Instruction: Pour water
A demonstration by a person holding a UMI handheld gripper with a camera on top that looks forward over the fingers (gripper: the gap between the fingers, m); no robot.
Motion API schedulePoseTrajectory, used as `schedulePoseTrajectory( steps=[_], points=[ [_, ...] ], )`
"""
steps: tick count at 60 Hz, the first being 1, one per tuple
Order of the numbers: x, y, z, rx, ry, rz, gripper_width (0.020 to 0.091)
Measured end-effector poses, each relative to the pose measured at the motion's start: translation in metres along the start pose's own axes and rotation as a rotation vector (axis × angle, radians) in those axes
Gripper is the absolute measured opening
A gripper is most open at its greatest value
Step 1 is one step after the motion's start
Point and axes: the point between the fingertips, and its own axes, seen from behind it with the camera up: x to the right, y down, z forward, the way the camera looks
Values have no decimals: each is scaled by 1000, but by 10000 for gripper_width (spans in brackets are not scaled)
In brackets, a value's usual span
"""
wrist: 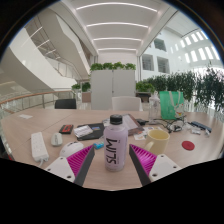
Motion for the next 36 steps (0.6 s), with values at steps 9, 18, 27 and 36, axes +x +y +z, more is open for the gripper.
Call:
schedulePoseTrajectory(
  steps=[9, 18, 27, 36],
  points=[
    [8, -5, 47, 38, 31, -22, 792],
    [14, 2, 77, 37, 28, 28, 566],
    [11, -1, 86, 61, -7, 15, 484],
    [-3, -2, 94, -25, -95, 74, 409]
  ],
)
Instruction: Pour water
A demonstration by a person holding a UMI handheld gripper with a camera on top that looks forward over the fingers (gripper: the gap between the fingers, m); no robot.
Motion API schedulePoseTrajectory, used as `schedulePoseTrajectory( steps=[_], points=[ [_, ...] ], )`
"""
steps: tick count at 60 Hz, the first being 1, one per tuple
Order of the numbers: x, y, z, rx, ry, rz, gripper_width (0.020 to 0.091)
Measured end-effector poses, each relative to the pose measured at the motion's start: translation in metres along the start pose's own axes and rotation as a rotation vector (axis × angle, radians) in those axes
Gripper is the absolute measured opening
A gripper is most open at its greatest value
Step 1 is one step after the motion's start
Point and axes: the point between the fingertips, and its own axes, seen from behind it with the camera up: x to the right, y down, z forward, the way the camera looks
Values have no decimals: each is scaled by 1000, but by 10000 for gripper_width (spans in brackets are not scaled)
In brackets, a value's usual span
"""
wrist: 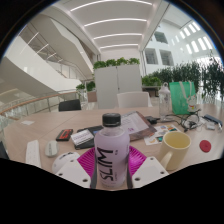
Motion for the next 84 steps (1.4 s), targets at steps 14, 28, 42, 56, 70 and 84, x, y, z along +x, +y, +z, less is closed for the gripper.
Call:
schedulePoseTrajectory(
  steps=[14, 28, 42, 56, 70, 84],
  points=[
    [-7, -77, 1, -44, -225, 887, 409],
    [45, -87, 12, -136, -255, 1728, 407],
    [68, -108, 8, -114, -327, 2094, 407],
    [58, -124, -29, -120, -400, 1907, 414],
    [139, -245, -47, 148, -299, 820, 416],
    [312, -246, -74, 361, 73, 40, 513]
  ],
)
